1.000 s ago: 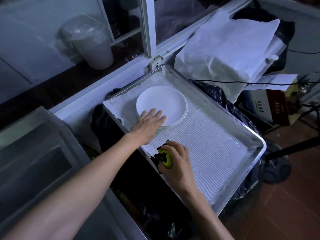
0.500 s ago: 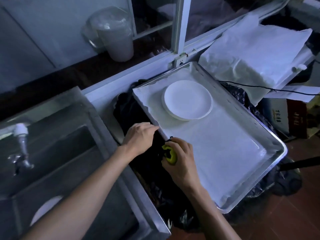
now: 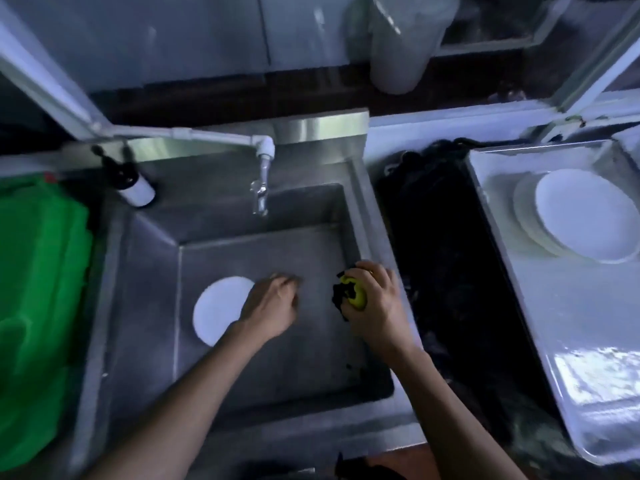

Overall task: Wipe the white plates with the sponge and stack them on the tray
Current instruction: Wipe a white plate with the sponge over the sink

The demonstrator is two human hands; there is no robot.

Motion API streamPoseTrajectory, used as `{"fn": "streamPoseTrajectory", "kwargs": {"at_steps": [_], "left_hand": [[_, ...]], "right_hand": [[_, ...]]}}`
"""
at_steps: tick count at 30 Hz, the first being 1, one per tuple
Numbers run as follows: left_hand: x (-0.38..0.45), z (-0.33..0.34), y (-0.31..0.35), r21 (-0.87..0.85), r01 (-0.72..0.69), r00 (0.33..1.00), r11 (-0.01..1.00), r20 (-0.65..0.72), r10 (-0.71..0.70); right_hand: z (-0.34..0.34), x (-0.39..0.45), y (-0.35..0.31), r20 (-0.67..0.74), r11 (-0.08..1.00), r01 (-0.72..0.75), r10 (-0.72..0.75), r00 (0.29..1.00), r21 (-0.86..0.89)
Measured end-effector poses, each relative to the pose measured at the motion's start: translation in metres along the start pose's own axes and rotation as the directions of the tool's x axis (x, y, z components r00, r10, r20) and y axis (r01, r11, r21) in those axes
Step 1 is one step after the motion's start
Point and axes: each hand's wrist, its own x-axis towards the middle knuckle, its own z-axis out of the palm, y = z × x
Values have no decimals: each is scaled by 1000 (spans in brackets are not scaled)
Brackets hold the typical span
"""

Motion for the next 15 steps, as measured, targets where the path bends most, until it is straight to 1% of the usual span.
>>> {"fn": "streamPoseTrajectory", "kwargs": {"at_steps": [3,7,11,15], "left_hand": [[-31,-3,-41,29,118,993,993,29,-119],[-64,3,-89,53,261,960,964,88,-265],[-92,11,-131,90,362,916,928,150,-372],[-110,24,-165,53,467,866,883,176,-468]], "right_hand": [[39,8,-30,82,998,65,-66,994,6],[84,15,-60,184,993,118,-116,976,5],[127,23,-81,283,986,167,-156,946,-17],[164,31,-94,332,978,210,-195,923,-10]]}}
